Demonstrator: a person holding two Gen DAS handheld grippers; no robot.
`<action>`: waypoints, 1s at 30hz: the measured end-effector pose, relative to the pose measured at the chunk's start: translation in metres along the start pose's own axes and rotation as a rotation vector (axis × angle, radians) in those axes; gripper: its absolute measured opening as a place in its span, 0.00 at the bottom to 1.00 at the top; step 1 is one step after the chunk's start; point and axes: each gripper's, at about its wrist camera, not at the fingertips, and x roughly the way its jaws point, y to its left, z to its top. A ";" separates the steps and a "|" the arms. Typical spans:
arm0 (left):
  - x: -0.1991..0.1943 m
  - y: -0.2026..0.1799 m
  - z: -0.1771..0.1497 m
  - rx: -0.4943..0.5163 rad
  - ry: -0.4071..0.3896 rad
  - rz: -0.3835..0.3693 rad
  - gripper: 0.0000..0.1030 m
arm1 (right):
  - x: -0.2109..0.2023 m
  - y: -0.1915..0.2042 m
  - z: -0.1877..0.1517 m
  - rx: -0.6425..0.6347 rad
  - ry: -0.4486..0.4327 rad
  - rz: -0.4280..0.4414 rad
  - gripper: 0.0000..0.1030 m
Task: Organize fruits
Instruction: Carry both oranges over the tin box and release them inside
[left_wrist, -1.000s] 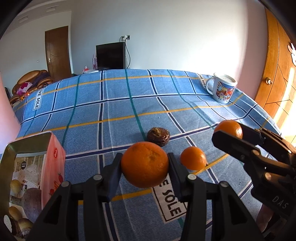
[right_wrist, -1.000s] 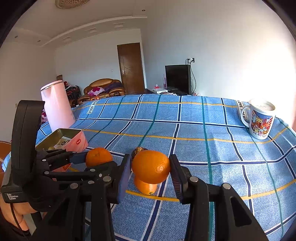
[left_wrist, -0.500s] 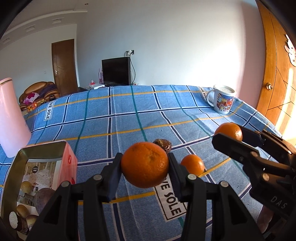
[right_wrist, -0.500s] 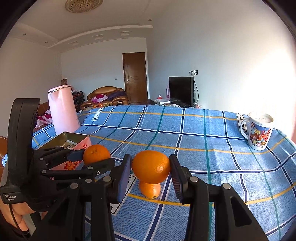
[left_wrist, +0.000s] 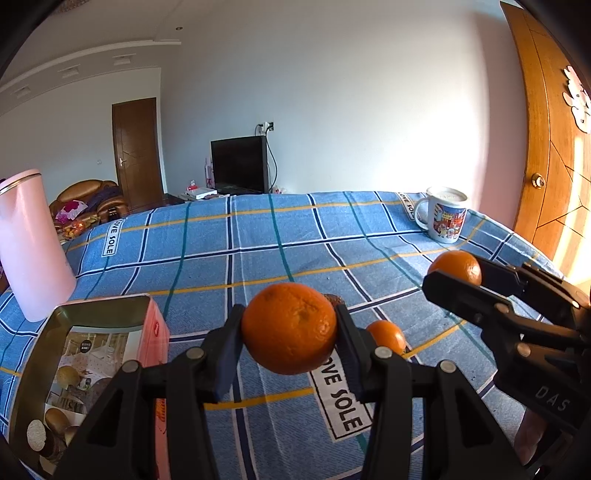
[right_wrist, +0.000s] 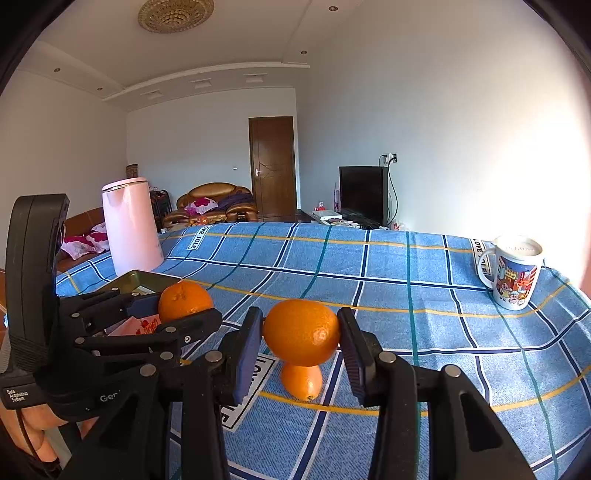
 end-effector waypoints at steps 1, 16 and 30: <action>-0.002 0.000 0.000 0.001 -0.008 0.004 0.48 | -0.001 0.000 0.000 -0.001 -0.004 0.000 0.42; -0.022 0.000 -0.003 0.010 -0.101 0.022 0.48 | -0.014 0.004 0.000 -0.035 -0.068 -0.001 0.42; -0.034 0.020 -0.008 -0.014 -0.104 0.029 0.48 | -0.002 0.027 0.004 -0.075 -0.031 0.050 0.42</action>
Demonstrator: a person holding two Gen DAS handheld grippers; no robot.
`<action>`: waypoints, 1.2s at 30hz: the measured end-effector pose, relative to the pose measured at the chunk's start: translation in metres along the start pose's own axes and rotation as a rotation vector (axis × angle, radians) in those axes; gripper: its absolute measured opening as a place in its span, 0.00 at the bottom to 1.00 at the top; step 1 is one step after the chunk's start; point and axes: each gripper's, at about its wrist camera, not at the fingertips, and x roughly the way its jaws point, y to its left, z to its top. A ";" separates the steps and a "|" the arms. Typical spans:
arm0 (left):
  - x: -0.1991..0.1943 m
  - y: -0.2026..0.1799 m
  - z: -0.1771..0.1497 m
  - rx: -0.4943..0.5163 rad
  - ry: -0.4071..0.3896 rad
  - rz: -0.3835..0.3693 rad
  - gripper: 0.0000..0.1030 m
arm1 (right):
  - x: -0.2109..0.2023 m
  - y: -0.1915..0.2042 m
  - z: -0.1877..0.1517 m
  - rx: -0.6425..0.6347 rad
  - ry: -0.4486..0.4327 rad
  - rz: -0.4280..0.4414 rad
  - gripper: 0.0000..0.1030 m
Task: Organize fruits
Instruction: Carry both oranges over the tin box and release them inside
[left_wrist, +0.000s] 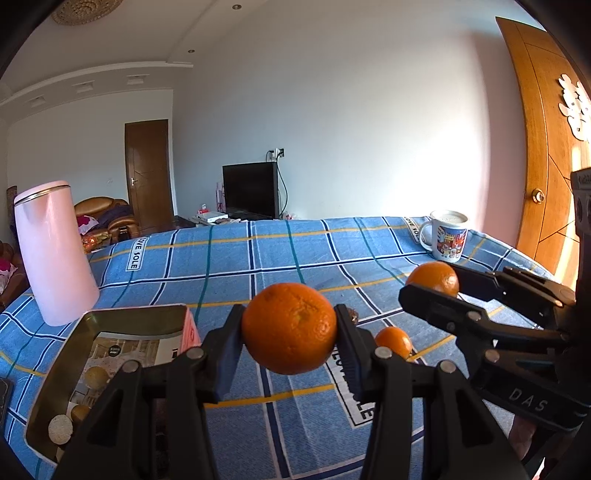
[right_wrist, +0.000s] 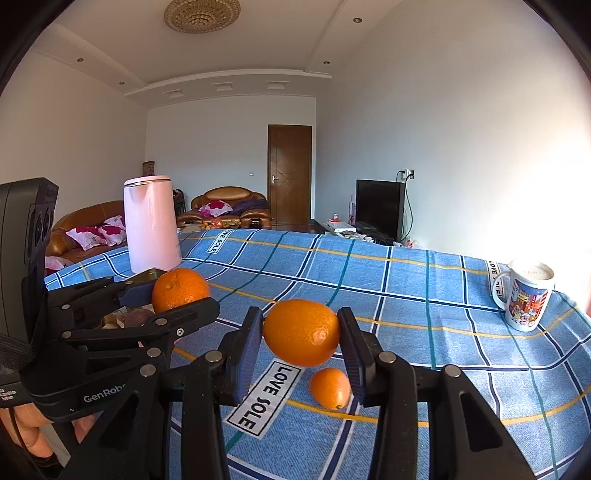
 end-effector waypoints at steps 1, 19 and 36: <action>-0.002 0.004 -0.001 -0.004 0.001 0.003 0.48 | 0.003 0.004 0.002 -0.002 0.004 0.009 0.42; -0.016 0.130 -0.008 -0.167 0.058 0.162 0.48 | 0.084 0.097 0.039 -0.067 0.115 0.206 0.42; 0.004 0.183 -0.025 -0.255 0.203 0.193 0.48 | 0.154 0.150 0.030 -0.099 0.312 0.278 0.42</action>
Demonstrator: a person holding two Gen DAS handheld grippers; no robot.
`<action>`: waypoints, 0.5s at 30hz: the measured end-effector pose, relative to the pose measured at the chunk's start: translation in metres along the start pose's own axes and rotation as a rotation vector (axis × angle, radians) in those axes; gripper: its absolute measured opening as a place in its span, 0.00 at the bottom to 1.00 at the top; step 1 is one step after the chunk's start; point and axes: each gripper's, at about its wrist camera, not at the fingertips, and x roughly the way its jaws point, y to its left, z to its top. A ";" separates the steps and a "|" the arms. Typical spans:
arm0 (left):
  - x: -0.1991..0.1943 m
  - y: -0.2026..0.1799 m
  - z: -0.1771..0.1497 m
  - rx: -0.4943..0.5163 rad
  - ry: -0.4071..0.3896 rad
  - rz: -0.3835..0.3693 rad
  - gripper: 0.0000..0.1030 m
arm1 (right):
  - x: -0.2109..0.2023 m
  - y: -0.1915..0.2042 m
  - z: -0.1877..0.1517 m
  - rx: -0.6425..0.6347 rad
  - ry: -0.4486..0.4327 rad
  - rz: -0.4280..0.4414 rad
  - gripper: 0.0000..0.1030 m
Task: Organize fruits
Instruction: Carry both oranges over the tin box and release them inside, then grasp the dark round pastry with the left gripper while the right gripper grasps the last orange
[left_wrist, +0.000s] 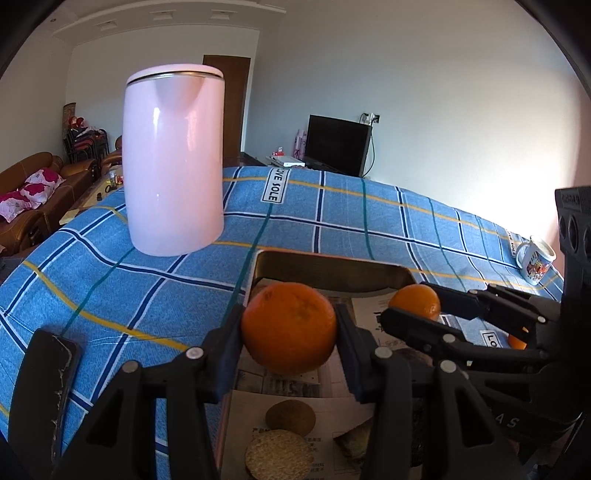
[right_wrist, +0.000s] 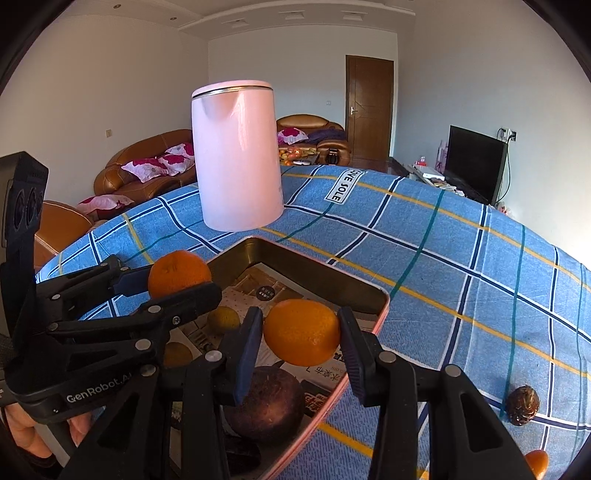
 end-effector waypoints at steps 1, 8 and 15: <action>0.001 -0.001 0.001 0.009 0.004 0.014 0.48 | 0.003 -0.001 0.000 0.007 0.012 0.004 0.43; -0.009 -0.001 0.000 0.013 -0.031 0.034 0.58 | 0.005 -0.003 -0.006 0.039 0.056 0.052 0.43; -0.028 -0.030 0.003 0.053 -0.076 -0.012 0.67 | -0.057 -0.033 -0.022 0.025 -0.018 -0.040 0.59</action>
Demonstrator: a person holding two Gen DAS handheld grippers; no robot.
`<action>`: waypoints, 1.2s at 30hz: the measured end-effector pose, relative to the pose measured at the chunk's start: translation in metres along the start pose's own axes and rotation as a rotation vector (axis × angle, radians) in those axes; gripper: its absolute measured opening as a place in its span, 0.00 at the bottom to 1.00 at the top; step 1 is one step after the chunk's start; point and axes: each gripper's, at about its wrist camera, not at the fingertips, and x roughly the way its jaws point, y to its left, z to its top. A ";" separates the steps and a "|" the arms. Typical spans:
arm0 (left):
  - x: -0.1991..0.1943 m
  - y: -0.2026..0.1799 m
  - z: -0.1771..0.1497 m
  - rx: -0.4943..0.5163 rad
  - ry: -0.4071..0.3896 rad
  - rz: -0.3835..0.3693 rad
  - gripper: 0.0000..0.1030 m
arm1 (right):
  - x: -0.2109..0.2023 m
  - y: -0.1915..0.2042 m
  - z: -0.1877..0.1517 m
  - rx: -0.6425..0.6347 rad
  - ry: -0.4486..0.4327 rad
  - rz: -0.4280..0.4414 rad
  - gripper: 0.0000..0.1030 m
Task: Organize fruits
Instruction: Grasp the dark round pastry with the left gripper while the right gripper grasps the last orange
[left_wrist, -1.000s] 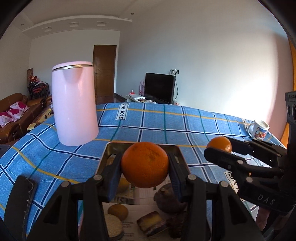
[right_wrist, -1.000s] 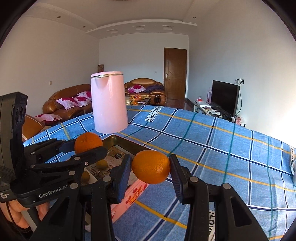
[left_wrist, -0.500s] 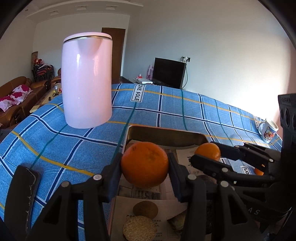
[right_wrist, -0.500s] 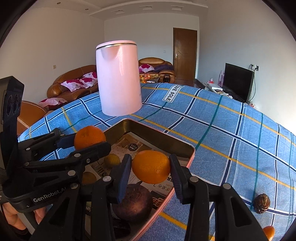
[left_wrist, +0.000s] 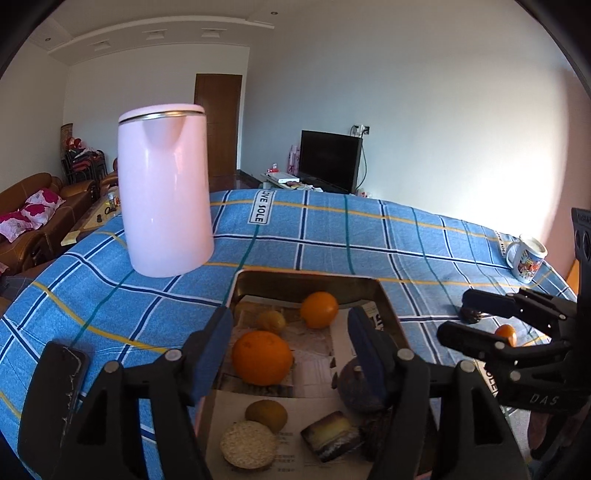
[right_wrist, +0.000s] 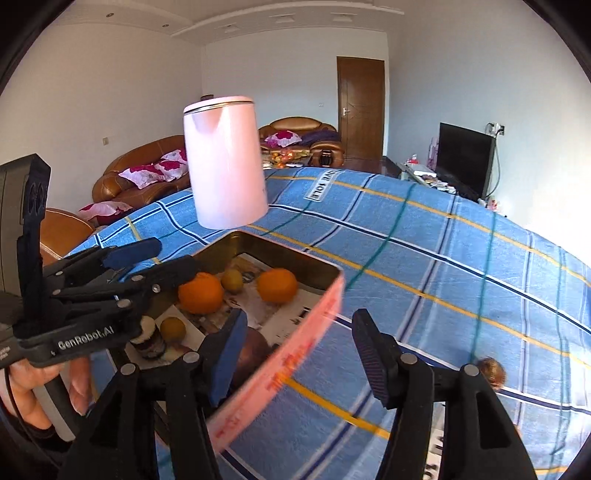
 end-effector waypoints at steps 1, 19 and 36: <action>-0.002 -0.006 0.001 0.007 -0.002 -0.012 0.69 | -0.009 -0.011 -0.005 0.003 0.004 -0.030 0.59; 0.025 -0.137 0.003 0.187 0.086 -0.176 0.70 | -0.028 -0.130 -0.070 0.144 0.206 -0.188 0.57; 0.097 -0.218 -0.003 0.279 0.267 -0.276 0.70 | -0.050 -0.193 -0.061 0.317 0.086 -0.281 0.34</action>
